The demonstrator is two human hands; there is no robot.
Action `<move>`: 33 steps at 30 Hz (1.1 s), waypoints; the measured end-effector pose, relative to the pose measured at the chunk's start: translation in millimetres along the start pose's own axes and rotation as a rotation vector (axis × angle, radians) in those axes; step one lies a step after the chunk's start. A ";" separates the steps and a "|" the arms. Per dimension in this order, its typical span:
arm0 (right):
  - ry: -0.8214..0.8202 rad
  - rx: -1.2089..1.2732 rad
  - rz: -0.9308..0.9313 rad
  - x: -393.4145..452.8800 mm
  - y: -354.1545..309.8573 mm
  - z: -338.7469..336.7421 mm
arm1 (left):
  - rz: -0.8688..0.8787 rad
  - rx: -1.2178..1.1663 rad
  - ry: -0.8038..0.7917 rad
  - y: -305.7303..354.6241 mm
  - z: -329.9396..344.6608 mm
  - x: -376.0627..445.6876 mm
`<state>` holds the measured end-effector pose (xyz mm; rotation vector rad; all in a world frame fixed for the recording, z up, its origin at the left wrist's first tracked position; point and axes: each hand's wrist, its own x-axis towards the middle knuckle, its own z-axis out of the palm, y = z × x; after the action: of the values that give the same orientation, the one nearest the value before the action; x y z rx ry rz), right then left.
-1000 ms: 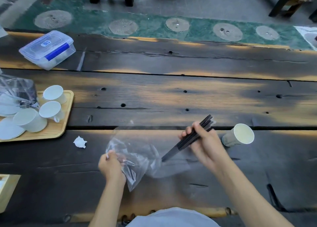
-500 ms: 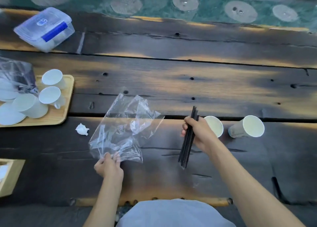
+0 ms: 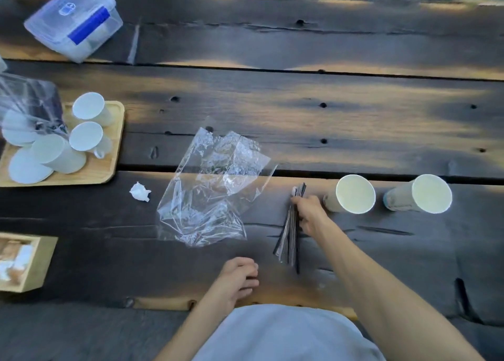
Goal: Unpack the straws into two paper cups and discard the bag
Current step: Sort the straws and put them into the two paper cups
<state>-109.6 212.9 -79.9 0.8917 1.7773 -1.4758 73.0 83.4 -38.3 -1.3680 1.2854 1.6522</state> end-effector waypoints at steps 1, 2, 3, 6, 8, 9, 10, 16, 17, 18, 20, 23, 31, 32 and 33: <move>-0.015 0.002 0.001 0.7 0.7 -3.2 | 0.059 0.079 -0.007 6.4 6.8 2.3; -0.042 -0.007 0.002 0.6 1.7 -6.2 | 0.124 0.128 -0.006 14.2 12.8 5.5; -0.063 -0.021 0.002 1.4 3.7 -11.0 | 0.193 0.175 0.011 22.7 18.9 12.1; -0.034 -0.064 -0.034 4.5 15.2 -28.0 | 0.398 0.455 0.154 44.4 35.7 37.2; 0.028 -0.170 -0.092 6.6 26.9 -38.8 | 0.509 0.613 0.272 55.5 45.5 52.0; 0.052 -0.222 -0.123 5.4 32.1 -44.1 | 0.550 0.657 0.322 60.7 50.8 57.1; 0.082 -0.272 -0.157 5.7 38.4 -48.2 | 0.581 0.688 0.366 65.3 55.6 60.7; 0.047 -0.382 -0.203 -15.5 56.3 -49.4 | 0.546 0.786 0.438 77.3 75.2 70.6; 0.034 -0.404 -0.207 -16.1 58.4 -45.8 | 0.536 0.804 0.443 77.8 77.9 70.7; 0.032 -0.433 -0.218 -15.8 60.6 -42.5 | 0.528 0.820 0.452 77.8 80.8 72.2; 0.050 -0.513 -0.260 -17.1 61.7 -38.5 | 0.519 0.842 0.480 79.2 85.0 74.9; 0.065 -0.625 -0.319 -18.9 59.2 -33.5 | 0.513 0.811 0.459 81.4 86.1 80.3; 0.167 -0.758 -0.363 -9.7 56.3 -18.2 | 0.523 0.320 0.351 77.5 63.3 83.7; 0.175 -0.772 -0.354 -8.9 57.1 -18.0 | 0.526 0.301 0.352 75.6 60.0 84.6; 0.183 -0.789 -0.347 -8.2 57.5 -18.1 | 0.536 0.324 0.362 74.6 57.1 84.9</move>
<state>-58.4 237.7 -101.6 0.3211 2.4644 -0.7405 -36.1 103.3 -99.3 -1.2193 2.1767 1.4556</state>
